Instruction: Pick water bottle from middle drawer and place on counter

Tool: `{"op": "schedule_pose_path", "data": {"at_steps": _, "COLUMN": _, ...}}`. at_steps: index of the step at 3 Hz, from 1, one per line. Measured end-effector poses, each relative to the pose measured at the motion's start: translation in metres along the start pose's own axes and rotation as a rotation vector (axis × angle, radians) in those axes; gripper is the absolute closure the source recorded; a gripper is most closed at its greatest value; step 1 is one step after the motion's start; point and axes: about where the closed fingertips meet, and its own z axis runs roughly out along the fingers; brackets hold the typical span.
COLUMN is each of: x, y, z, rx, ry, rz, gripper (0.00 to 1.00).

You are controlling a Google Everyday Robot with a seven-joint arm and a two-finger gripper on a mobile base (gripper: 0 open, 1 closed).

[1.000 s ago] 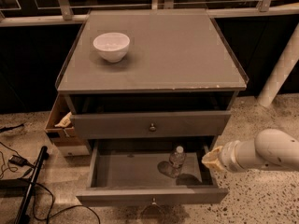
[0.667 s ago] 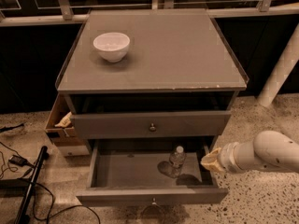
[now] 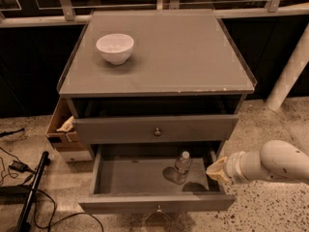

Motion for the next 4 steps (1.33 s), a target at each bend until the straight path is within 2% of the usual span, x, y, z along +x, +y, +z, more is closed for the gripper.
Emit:
{"op": "schedule_pose_path", "data": {"at_steps": 1, "x": -0.001, "y": 0.004, "z": 0.014, "rx": -0.005, "ry": -0.031, "rz": 0.005, "gripper": 0.37}}
{"op": "schedule_pose_path", "data": {"at_steps": 2, "x": -0.005, "y": 0.006, "z": 0.034, "rx": -0.009, "ry": -0.075, "rz": 0.000, "gripper": 0.24}}
{"op": "schedule_pose_path", "data": {"at_steps": 4, "x": -0.005, "y": 0.001, "z": 0.061, "rx": -0.019, "ry": -0.110, "rz": 0.003, "gripper": 0.28}}
